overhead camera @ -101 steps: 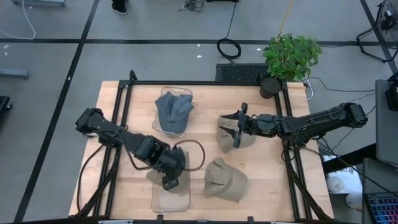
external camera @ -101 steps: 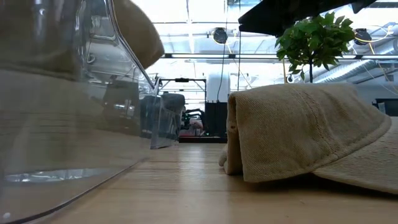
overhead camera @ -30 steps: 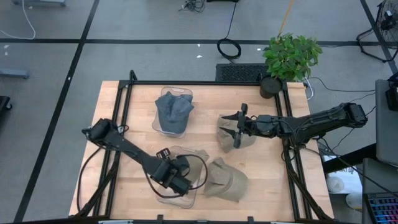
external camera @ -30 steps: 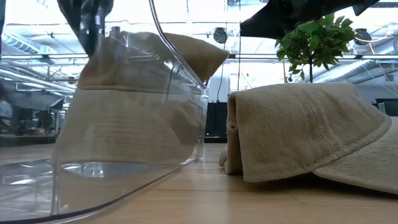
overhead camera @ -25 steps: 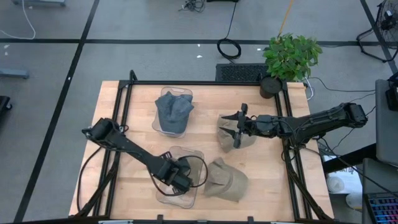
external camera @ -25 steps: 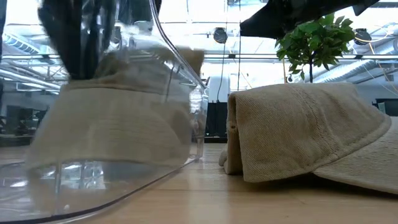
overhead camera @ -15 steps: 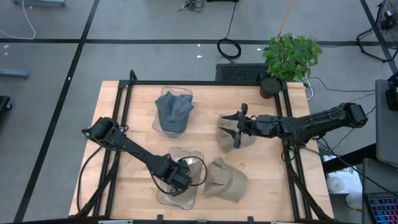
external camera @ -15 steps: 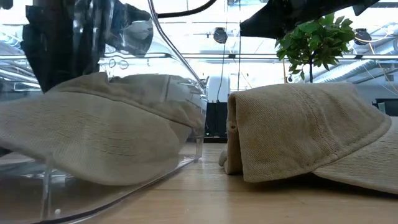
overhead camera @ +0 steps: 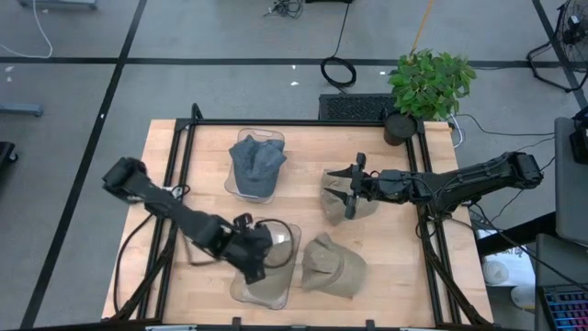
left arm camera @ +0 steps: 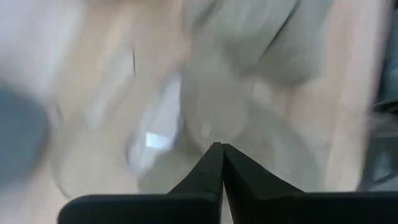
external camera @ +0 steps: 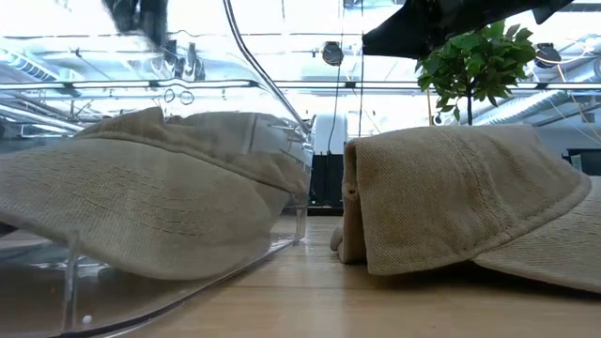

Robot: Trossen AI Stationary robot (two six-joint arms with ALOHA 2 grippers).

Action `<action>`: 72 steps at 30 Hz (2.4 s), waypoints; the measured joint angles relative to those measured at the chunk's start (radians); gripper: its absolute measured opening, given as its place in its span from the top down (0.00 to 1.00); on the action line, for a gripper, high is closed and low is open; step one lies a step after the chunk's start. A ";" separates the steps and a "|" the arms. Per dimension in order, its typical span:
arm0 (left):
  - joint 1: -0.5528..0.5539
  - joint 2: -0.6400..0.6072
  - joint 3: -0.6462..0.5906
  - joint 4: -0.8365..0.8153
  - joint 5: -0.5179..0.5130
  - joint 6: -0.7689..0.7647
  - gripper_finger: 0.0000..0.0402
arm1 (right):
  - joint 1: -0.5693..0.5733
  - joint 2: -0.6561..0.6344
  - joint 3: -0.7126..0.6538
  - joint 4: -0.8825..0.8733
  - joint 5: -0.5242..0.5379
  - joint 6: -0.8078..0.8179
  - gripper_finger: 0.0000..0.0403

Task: Stack caps by color
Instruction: Stack the top brown cap on the other brown cap in the bottom transparent bin

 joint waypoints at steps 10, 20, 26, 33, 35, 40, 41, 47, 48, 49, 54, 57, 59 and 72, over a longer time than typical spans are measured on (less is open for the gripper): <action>-0.064 -0.255 -0.017 0.260 -0.205 0.581 0.95 | 0.000 -0.015 0.000 -0.047 0.000 0.001 0.51; 0.094 -0.635 -0.539 0.623 -0.142 0.631 0.99 | 0.000 -0.097 0.000 -0.194 0.000 0.031 0.51; 0.173 -0.913 -0.803 0.851 -0.096 0.654 0.94 | -0.012 -0.181 0.000 -0.372 0.002 0.061 0.51; 0.207 -1.046 -0.909 0.924 -0.096 0.631 0.92 | -0.105 -0.209 0.000 -0.749 0.003 0.335 0.49; 0.208 -1.048 -0.910 0.924 -0.098 0.631 0.92 | -0.124 -0.208 -0.001 -0.825 0.004 0.442 0.49; 0.207 -1.048 -0.910 0.924 -0.103 0.625 0.92 | -0.142 -0.218 -0.048 -0.937 -0.003 0.629 0.50; 0.207 -1.048 -0.910 0.924 -0.103 0.623 0.92 | -0.145 -0.222 -0.065 -0.942 -0.026 0.667 0.50; 0.207 -1.048 -0.910 0.924 -0.103 0.594 0.92 | -0.153 -0.226 -0.159 -0.943 -0.206 0.831 0.51; 0.207 -1.048 -0.910 0.924 -0.103 0.594 0.92 | -0.153 -0.226 -0.168 -0.944 -0.206 0.844 0.51; 0.207 -1.048 -0.910 0.924 -0.103 0.594 0.92 | -0.153 -0.228 -0.178 -0.942 -0.203 0.859 0.51; 0.207 -1.048 -0.910 0.923 -0.103 0.594 0.92 | -0.153 -0.245 -0.208 -0.942 -0.177 0.925 0.51; 0.207 -1.048 -0.910 0.923 -0.103 0.594 0.92 | -0.153 -0.252 -0.214 -0.942 -0.175 0.960 0.51; 0.207 -1.048 -0.910 0.923 -0.103 0.594 0.92 | -0.153 -0.254 -0.219 -0.941 -0.175 0.986 0.51; 0.207 -1.048 -0.910 0.923 -0.104 0.591 0.92 | -0.154 -0.253 -0.418 -0.482 -0.180 1.061 0.51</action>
